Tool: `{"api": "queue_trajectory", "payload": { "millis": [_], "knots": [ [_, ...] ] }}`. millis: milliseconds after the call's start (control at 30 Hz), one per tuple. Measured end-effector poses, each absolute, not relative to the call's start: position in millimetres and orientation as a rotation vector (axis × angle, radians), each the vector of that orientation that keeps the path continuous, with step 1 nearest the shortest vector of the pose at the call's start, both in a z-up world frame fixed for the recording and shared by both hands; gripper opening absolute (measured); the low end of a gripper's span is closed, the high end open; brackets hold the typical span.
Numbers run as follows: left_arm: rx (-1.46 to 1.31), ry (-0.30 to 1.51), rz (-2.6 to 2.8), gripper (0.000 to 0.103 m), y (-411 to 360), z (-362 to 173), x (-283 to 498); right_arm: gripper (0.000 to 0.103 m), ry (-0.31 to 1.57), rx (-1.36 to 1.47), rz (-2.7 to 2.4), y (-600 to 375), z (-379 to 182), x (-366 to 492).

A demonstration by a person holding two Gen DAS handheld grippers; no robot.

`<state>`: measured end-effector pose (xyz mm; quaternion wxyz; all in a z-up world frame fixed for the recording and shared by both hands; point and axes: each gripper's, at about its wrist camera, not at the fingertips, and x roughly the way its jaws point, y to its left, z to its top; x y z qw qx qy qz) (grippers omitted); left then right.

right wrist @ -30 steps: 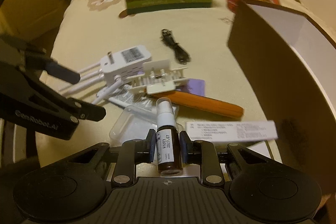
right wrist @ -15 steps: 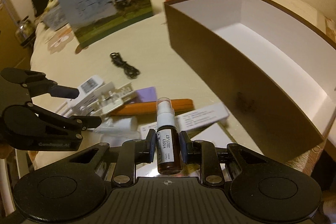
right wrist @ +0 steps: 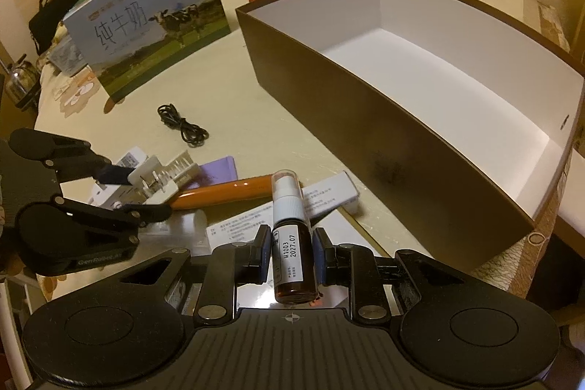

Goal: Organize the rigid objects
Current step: 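Close the left tool on the white plastic clip and lift it, then carry both held items into the brown box and open both tools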

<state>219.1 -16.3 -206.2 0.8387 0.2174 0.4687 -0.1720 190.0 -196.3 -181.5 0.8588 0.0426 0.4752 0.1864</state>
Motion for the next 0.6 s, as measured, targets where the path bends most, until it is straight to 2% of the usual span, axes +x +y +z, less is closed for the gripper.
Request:
{"api": "queue_trajectory", "payload": {
  "millis": [233, 600],
  "knots": [
    [0.337, 1.005, -0.326, 0.031, -8, -199, 217, 0.02, 0.996, 0.105, 0.391, -198, -177, 186],
    [0.187, 0.972, -0.323, 0.031, -15, -158, 212, 0.02, 0.942, 0.134, 0.384, -203, -150, 181]
  ]
}}
